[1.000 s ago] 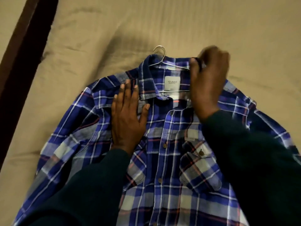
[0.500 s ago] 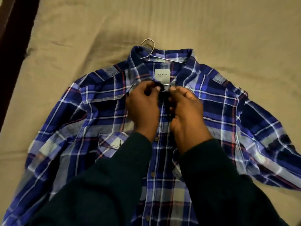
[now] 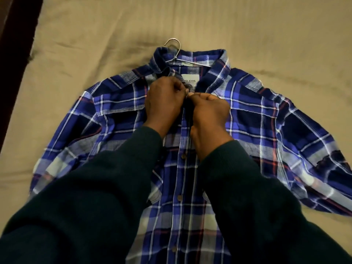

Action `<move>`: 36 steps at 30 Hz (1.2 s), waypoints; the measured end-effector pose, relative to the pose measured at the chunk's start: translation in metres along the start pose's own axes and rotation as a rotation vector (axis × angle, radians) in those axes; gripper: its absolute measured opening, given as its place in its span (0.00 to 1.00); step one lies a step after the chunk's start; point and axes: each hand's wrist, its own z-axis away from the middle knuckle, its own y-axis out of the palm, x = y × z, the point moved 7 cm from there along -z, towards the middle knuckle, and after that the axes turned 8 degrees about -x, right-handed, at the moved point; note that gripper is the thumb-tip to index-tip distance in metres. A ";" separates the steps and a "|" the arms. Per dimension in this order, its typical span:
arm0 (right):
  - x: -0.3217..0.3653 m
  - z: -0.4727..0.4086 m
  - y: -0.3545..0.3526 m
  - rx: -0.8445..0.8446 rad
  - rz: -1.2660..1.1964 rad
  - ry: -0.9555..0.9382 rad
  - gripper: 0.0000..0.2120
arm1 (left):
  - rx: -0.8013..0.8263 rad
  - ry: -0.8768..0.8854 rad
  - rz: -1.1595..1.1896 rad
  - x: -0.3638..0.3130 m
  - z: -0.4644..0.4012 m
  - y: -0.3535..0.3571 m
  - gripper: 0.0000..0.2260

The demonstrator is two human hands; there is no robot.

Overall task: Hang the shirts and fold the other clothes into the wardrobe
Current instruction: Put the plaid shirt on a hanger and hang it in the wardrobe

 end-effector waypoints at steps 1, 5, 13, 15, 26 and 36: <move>0.000 -0.001 0.001 -0.019 0.054 -0.036 0.12 | 0.042 -0.017 0.049 0.000 0.000 0.000 0.05; -0.002 -0.003 0.001 -0.022 0.207 -0.166 0.09 | 0.133 0.001 0.156 0.002 0.010 -0.002 0.06; -0.004 -0.008 -0.003 0.163 0.277 -0.247 0.04 | -0.016 0.042 0.190 0.011 0.015 0.002 0.06; -0.002 -0.004 -0.005 0.129 0.232 -0.273 0.04 | -0.030 0.005 0.182 0.012 0.012 0.003 0.04; 0.019 0.008 -0.003 -0.098 0.491 -0.671 0.05 | -0.046 0.014 0.416 0.019 0.016 0.000 0.08; 0.031 0.017 0.021 -0.111 0.971 -1.012 0.08 | -0.077 0.071 0.351 0.024 0.016 0.004 0.05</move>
